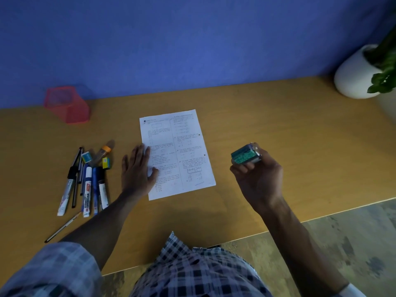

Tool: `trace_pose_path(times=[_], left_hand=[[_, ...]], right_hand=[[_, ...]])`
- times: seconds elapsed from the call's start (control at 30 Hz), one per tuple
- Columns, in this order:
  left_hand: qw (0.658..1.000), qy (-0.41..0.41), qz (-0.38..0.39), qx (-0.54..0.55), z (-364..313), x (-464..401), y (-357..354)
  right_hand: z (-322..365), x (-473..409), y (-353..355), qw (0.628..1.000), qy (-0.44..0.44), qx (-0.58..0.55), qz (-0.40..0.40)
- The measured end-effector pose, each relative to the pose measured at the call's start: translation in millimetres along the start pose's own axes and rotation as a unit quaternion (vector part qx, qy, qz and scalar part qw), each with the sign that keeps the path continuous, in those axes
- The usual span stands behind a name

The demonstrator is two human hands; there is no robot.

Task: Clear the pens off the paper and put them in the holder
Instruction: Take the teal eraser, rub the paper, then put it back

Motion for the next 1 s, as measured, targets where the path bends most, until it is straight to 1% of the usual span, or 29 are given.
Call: trace_pose_path(times=[0.23,0.27,0.53,0.63,0.77,0.83,0.9,1.0], left_hand=[[1.0,0.004,0.003,0.002,-2,1,2],[1.0,0.004,0.003,0.002,-3,1,3],[1.0,0.003,0.001,0.003,-5,1,6],[1.0,0.004,0.004,0.005,-3,0,3],[1.0,0.009,0.007,0.004,-1,-1,1],[1.0,0.014,0.008,-0.003,0,-1,1],[1.0,0.015,0.008,-0.002,-1,-1,1],[1.0,0.017,0.008,-0.005,-1,-1,1]], right_hand=[[27,-7,-30,0.988,-0.002,-0.095,0.121],[28,-9,-31,0.988,-0.008,-0.098,0.123],[28,-37,-3,0.998,-0.002,-0.048,0.047],[32,-53,14,0.999,0.024,0.021,0.017],[46,-79,33,0.985,0.102,0.138,-0.012],[53,-90,38,0.966,0.14,0.217,0.003],[58,-102,39,0.939,0.165,0.299,0.032],[61,-120,45,0.911,0.18,0.37,0.034]])
Point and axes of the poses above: each hand's wrist, its own x-axis away from the middle knuckle, its own y-axis out of the back of the hand, z = x × y, the point moved 8 cm from there along -x, towards the middle knuckle, and after that the axes turned 12 degrees about y, right-handed, at the moved point
